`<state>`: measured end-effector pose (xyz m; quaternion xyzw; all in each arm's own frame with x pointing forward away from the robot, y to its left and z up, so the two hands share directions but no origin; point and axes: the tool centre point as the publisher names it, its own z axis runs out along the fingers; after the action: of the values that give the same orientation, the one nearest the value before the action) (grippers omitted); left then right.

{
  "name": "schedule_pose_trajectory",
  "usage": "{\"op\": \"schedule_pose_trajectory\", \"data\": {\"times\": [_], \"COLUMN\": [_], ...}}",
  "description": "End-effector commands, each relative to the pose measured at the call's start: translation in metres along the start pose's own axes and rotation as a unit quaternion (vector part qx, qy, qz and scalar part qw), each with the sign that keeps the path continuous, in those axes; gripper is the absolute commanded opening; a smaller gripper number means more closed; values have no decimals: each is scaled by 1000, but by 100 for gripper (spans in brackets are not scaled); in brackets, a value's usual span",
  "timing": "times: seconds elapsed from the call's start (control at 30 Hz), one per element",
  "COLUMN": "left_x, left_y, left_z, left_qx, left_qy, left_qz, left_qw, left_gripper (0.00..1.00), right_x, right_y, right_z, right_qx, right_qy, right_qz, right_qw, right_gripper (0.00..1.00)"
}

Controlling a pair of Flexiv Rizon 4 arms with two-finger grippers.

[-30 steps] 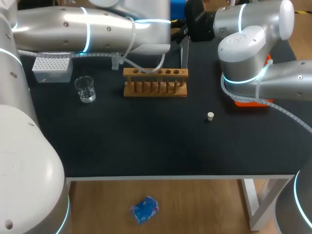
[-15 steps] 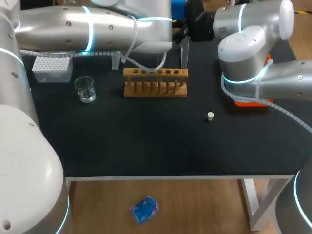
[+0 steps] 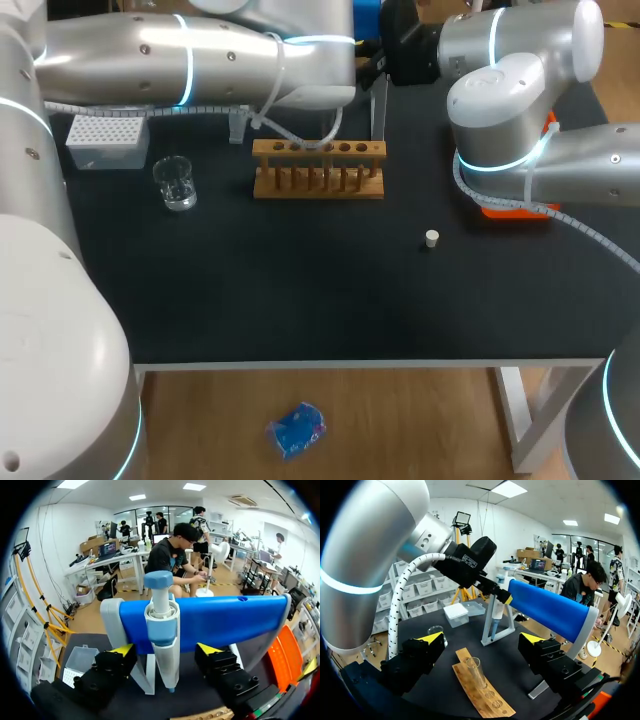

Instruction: Invert the test tube, pick up the pipette, mount the tip to pipette, aspirate from beaker and dispense into the tube, eject the tip, return the pipette, and cap with the stopper.

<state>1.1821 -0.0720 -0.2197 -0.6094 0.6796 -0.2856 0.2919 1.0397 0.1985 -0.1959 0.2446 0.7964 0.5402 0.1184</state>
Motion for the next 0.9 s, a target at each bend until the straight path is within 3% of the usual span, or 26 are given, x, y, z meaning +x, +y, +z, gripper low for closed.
{"op": "schedule_pose_trajectory", "data": {"times": [0.03,0.5,0.9], "left_x": [0,3,10], "left_y": [0,16,46], "left_z": [-3,-35,-81], "left_qx": [1,17,32], "left_qy": [1,21,53], "left_qz": [-1,4,35], "left_qw": [1000,1000,997], "left_gripper": [100,100,100], "right_x": [0,0,0], "right_y": [0,0,0], "right_z": [0,0,0], "right_qx": [0,0,0], "right_qy": [0,0,0], "right_qz": [0,0,0], "right_qw": [1000,1000,1000], "right_gripper": [100,100,100]}}
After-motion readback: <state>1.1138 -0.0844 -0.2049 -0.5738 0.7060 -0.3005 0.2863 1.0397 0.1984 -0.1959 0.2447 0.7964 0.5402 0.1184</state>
